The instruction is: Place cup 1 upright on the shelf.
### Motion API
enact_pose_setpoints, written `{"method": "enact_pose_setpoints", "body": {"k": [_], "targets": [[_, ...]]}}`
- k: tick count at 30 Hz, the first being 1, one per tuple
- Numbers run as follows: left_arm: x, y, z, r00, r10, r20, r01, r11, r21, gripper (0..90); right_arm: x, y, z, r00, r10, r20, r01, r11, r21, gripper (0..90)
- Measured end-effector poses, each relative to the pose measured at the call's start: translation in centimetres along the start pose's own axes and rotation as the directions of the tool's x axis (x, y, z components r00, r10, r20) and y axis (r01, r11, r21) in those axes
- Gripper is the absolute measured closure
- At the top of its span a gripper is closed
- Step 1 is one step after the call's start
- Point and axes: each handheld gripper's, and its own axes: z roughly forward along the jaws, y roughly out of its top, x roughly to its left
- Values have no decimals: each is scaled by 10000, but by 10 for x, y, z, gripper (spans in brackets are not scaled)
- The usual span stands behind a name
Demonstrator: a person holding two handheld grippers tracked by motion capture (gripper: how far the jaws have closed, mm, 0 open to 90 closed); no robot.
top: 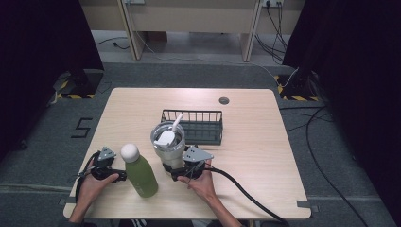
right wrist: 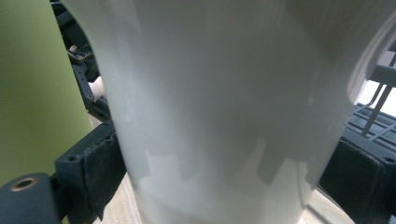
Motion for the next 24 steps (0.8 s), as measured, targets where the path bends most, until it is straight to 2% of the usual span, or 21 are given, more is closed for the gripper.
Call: {"method": "enact_pose_setpoints", "body": {"k": [8, 16, 24], "targets": [[0, 0, 0, 10000, 4, 15, -4, 10000, 4, 0, 0, -2, 6, 9999, 128, -44, -129, 9997, -204, 87], [0, 0, 0, 10000, 5, 26, -5, 10000, 8, 0, 1, -1, 13, 9999, -132, 54, 134, 9991, -409, 100], [0, 0, 0, 10000, 2, 25, -2, 10000, 6, 0, 2, -1, 13, 9998, -150, 123, 157, 9981, -599, 109]]}}
